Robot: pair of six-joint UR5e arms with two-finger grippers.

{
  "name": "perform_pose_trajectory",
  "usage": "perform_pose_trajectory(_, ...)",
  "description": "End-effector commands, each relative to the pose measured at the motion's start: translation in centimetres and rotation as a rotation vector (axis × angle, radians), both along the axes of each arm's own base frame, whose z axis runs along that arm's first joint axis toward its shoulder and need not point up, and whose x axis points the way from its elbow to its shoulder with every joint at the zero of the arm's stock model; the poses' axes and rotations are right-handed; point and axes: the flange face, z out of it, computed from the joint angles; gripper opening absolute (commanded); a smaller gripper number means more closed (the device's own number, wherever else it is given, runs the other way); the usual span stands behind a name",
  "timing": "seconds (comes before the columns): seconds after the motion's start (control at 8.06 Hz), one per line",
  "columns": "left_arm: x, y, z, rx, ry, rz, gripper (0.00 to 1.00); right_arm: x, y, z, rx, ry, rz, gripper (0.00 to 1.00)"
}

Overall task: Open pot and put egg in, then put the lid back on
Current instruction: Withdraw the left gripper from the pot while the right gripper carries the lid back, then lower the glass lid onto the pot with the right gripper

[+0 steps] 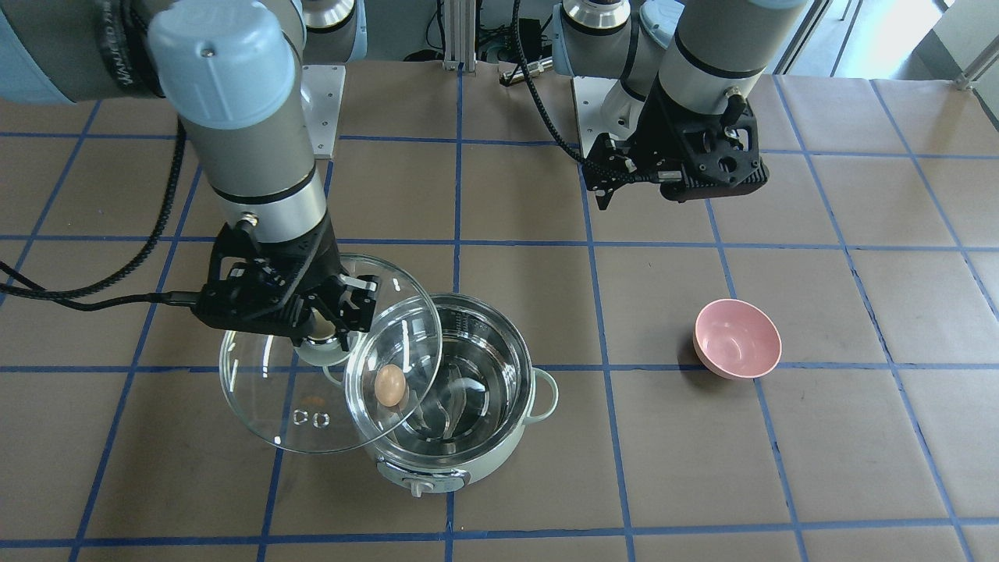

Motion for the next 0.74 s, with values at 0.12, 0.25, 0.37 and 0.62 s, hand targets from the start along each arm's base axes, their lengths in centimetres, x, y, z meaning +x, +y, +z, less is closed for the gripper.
perform_pose_trajectory(0.12, 0.8, 2.0, 0.5, 0.041, -0.038, -0.005, 1.0, 9.1, 0.5, -4.0, -0.027, -0.043, -0.063, 0.0)
perform_pose_trajectory(0.25, 0.8, 2.0, 0.5, 0.04, -0.037, -0.005, 1.0, 10.3, 0.5, -5.3, -0.021, -0.038, -0.053, 0.0)
perform_pose_trajectory(0.37, 0.8, 2.0, 0.5, 0.04, -0.037, -0.004, 1.0, 10.8, 0.5, -6.0, -0.011, -0.034, -0.043, 0.0)
perform_pose_trajectory(0.62, 0.8, 2.0, 0.5, 0.04, -0.037, -0.004, 1.0, 10.8, 0.6, -6.7, 0.002, -0.031, -0.047, 0.0)
